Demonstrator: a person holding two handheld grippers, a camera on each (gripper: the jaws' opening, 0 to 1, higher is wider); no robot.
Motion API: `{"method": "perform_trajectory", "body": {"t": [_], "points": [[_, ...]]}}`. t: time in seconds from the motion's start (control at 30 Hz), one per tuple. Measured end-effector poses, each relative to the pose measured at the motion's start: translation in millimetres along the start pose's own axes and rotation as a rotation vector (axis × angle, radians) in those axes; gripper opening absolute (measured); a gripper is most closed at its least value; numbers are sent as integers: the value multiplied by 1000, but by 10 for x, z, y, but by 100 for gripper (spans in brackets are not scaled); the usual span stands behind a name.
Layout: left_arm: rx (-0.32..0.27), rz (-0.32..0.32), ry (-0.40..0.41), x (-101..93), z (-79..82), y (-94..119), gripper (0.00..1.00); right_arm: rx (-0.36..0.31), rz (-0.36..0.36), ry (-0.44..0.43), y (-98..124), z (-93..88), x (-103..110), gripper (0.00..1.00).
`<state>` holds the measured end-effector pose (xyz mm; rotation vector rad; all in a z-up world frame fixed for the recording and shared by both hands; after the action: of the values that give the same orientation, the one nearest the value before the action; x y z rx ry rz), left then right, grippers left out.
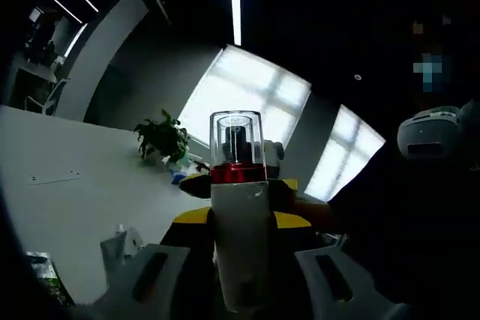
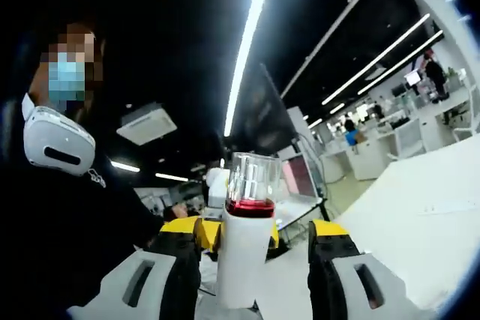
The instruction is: Arrange the skincare products in the storage area until every visible bottle or jar stands upright without overlapping.
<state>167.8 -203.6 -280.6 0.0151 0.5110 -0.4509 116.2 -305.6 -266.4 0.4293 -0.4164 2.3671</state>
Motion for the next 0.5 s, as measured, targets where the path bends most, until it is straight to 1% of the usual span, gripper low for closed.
{"method": "perform_trajectory", "body": {"t": [0.07,0.1,0.2,0.23,0.3,0.33,0.37,0.43,0.47,0.5], "points": [[-10,-5,4,-18,1,-8,22,26,23,-11,-39,-32,27,51],[-13,-8,3,-26,2,-10,22,28,33,-9,-57,-37,41,50],[-5,-7,5,-30,-9,-10,22,37,53,12,-81,-24,82,48],[3,-7,4,-31,-19,-9,22,41,59,20,-88,-18,90,45],[21,-1,1,-19,-39,-2,22,59,56,55,-90,-8,82,35],[26,1,-1,-9,-45,2,22,87,61,54,-74,-27,86,33],[27,4,-4,2,-50,7,22,77,57,61,-92,-9,74,32],[30,5,-6,-14,-64,-6,22,92,57,67,-74,-19,70,32],[30,5,-7,-25,-67,-15,22,97,42,79,-70,-19,55,26],[31,0,-10,-32,-68,-16,22,97,30,91,-67,-16,37,25]]}}
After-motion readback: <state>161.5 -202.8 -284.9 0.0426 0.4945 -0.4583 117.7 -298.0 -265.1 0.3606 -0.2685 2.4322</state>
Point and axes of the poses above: the point that each gripper's makers call its tool centre point, and the gripper's own axes: y roughly backward along the fingers, x roughly to its left, z roughly out of its top, the point moved 7 cm from there along y, roughly backward along the fingers, and after that the axes turned 2 degrees about -x, right-handed, at the moved point
